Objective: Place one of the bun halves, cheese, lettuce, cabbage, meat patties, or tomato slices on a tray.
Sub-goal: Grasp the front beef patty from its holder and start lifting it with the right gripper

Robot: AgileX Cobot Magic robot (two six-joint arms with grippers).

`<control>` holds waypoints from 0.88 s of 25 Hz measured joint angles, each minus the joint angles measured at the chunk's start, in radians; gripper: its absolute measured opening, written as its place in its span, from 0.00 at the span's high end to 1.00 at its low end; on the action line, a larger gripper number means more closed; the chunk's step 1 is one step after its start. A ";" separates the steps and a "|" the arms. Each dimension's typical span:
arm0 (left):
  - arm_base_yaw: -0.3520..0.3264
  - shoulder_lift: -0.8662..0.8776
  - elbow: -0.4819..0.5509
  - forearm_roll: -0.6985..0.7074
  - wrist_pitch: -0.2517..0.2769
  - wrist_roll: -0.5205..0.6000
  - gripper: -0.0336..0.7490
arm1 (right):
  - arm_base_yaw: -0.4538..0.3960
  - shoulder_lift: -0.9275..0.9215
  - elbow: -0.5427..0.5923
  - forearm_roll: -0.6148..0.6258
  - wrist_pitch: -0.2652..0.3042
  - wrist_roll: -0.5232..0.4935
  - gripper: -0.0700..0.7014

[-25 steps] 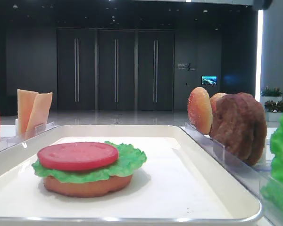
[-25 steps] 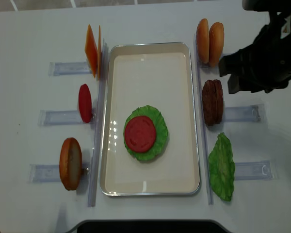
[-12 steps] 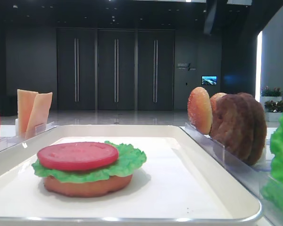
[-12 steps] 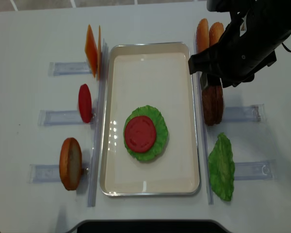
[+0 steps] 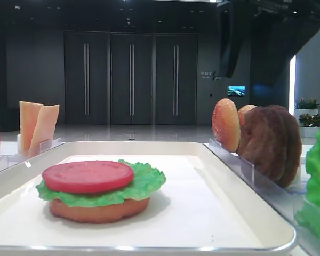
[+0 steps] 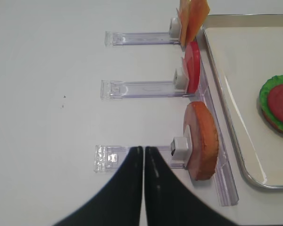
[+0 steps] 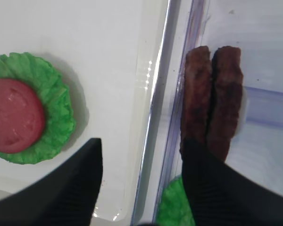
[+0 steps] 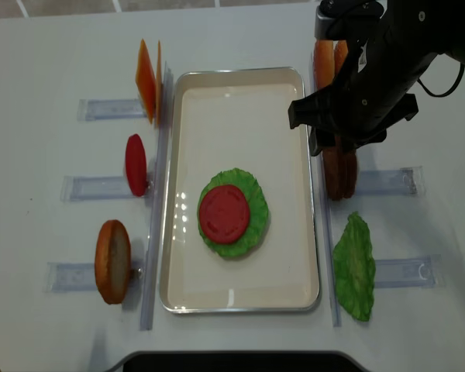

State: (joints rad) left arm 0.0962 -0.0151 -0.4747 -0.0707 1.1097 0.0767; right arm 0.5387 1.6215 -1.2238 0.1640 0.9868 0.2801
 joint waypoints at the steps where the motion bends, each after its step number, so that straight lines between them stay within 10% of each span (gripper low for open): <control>1: 0.000 0.000 0.000 0.000 0.000 0.000 0.97 | 0.000 0.006 0.000 0.000 -0.002 0.000 0.43; 22: 0.000 0.000 0.001 0.000 0.000 0.000 0.97 | -0.027 0.040 0.000 -0.038 -0.007 -0.046 0.43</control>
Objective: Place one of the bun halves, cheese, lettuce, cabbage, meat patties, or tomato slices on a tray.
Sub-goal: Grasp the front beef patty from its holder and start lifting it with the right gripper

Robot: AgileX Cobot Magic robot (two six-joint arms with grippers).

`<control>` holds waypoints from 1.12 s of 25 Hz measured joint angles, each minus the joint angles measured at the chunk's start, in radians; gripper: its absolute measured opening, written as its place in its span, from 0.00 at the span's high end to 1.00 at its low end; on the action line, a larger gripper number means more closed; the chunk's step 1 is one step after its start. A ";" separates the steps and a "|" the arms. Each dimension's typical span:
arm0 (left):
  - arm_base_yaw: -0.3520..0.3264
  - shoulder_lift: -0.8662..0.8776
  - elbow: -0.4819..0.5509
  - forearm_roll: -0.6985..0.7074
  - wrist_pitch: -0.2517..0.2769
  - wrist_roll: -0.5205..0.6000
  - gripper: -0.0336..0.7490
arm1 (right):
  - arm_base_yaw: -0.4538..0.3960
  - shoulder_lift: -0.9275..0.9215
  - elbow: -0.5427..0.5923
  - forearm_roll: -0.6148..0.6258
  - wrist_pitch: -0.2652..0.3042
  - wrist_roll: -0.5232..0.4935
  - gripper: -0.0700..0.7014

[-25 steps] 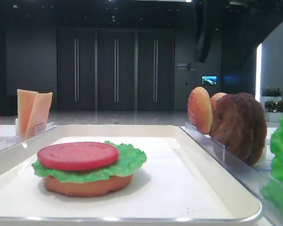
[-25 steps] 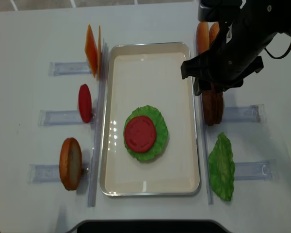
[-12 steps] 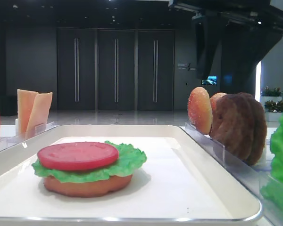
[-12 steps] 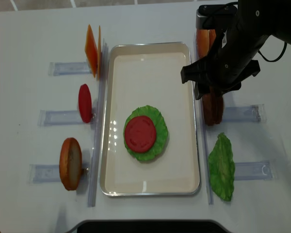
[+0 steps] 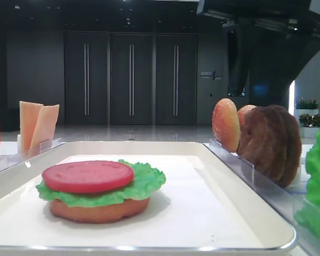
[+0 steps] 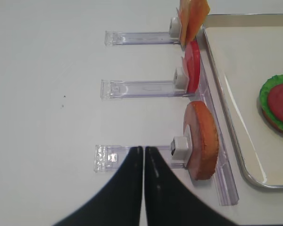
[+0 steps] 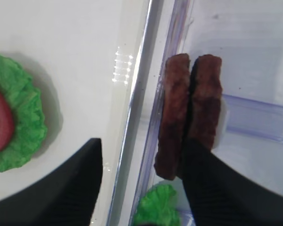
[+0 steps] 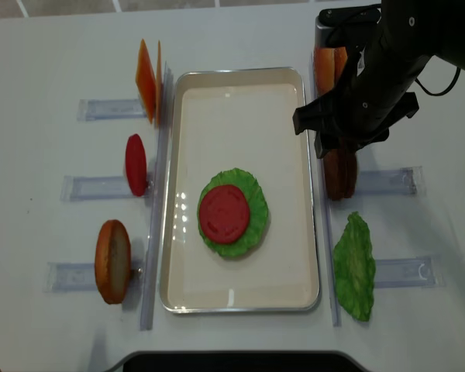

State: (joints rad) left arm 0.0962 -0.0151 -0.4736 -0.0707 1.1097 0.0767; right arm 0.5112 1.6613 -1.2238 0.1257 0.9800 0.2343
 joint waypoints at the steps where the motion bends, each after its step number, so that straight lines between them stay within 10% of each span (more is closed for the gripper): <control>1: 0.000 0.000 0.000 0.000 0.000 0.000 0.97 | -0.003 0.000 0.000 -0.002 0.000 -0.001 0.43; 28: 0.000 0.000 0.000 0.000 0.000 0.000 0.97 | -0.004 0.000 0.000 0.047 -0.048 -0.094 0.43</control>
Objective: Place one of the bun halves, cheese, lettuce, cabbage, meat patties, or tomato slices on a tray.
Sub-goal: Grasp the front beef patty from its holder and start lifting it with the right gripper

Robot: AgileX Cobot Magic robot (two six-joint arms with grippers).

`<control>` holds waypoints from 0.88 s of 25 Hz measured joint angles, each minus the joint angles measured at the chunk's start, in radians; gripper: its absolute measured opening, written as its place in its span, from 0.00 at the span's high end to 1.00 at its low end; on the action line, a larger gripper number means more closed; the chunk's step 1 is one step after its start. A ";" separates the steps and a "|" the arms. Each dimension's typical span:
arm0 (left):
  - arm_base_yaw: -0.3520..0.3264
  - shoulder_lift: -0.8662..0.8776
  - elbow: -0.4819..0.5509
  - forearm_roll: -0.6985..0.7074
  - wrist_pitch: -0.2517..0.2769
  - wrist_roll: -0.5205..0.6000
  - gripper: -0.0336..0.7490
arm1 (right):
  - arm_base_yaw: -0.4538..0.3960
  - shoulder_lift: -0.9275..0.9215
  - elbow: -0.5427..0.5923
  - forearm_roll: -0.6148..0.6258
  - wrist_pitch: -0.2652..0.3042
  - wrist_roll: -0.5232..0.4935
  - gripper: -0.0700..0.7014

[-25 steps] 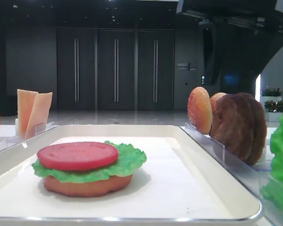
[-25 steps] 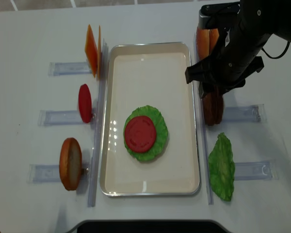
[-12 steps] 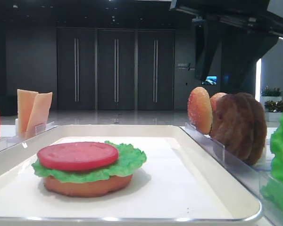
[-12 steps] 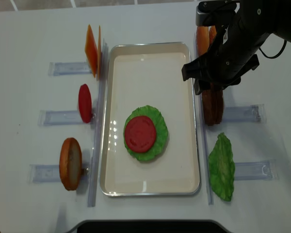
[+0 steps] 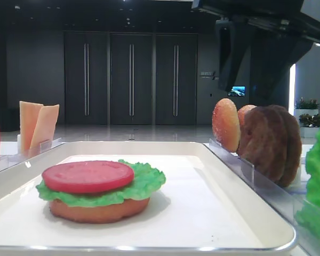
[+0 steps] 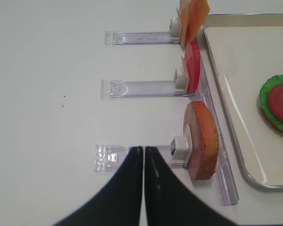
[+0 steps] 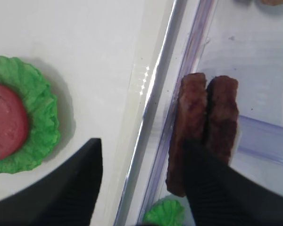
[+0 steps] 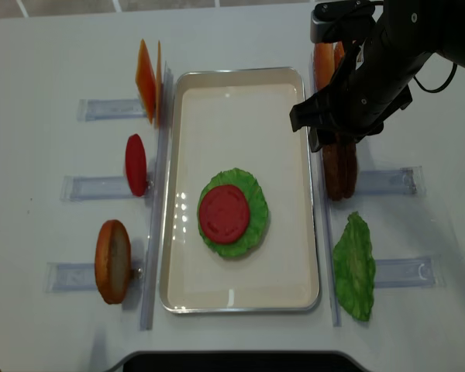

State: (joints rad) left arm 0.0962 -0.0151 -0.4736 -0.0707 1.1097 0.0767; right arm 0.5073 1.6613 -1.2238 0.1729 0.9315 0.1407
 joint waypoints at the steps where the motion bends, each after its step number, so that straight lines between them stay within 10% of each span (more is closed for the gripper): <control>1: 0.000 0.000 0.000 0.000 0.000 0.000 0.97 | 0.000 0.000 0.000 0.000 0.000 -0.001 0.43; 22: 0.000 0.000 0.000 0.000 0.000 0.000 0.97 | 0.000 -0.001 0.048 -0.004 -0.036 -0.034 0.43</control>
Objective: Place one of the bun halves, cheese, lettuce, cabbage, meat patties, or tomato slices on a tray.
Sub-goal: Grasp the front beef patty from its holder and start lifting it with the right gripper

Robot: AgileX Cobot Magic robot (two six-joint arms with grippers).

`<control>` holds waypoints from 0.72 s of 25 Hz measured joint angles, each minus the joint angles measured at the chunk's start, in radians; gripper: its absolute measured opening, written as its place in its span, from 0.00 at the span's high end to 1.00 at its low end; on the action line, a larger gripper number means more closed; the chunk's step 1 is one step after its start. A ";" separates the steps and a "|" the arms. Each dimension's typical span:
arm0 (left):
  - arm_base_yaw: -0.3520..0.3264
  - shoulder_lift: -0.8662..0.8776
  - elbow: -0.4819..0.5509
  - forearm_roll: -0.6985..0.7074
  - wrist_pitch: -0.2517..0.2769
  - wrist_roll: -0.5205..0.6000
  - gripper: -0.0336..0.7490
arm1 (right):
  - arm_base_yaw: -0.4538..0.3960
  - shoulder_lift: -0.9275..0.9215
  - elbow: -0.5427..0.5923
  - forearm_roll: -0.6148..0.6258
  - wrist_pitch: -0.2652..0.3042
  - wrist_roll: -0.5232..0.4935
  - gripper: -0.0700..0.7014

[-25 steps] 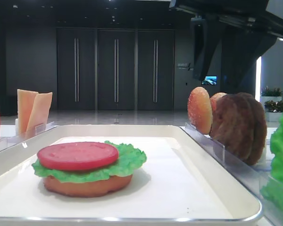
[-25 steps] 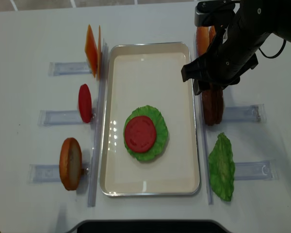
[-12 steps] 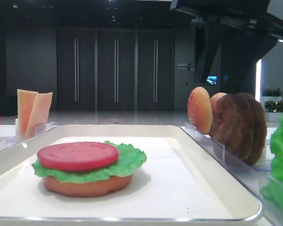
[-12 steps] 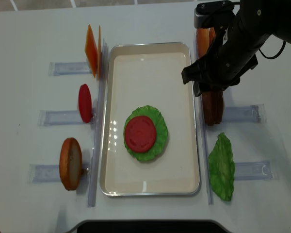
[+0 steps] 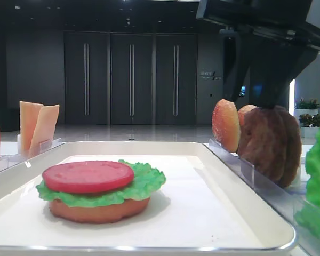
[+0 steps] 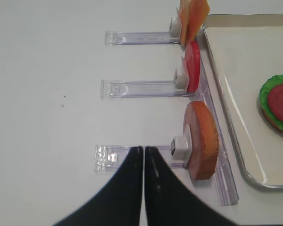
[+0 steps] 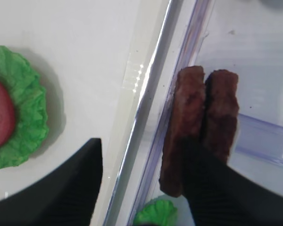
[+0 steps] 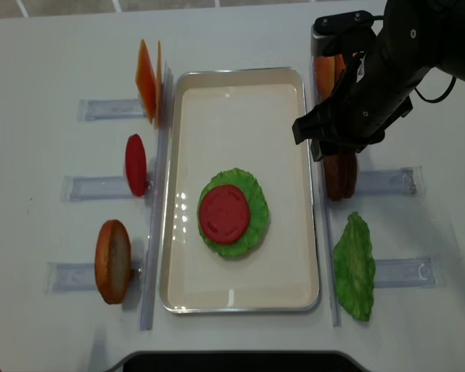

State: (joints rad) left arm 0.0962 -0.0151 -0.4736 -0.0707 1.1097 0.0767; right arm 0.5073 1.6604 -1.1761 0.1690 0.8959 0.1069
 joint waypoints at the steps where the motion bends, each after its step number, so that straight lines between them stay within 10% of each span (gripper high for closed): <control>1: 0.000 0.000 0.000 0.000 0.000 0.000 0.97 | 0.000 0.000 0.000 0.000 -0.001 -0.003 0.43; 18: 0.000 0.000 0.000 0.000 0.000 0.000 0.97 | 0.000 0.000 0.000 0.000 0.001 -0.029 0.42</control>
State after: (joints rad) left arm 0.0962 -0.0151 -0.4736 -0.0707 1.1097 0.0767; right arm 0.5073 1.6604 -1.1761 0.1690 0.8967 0.0775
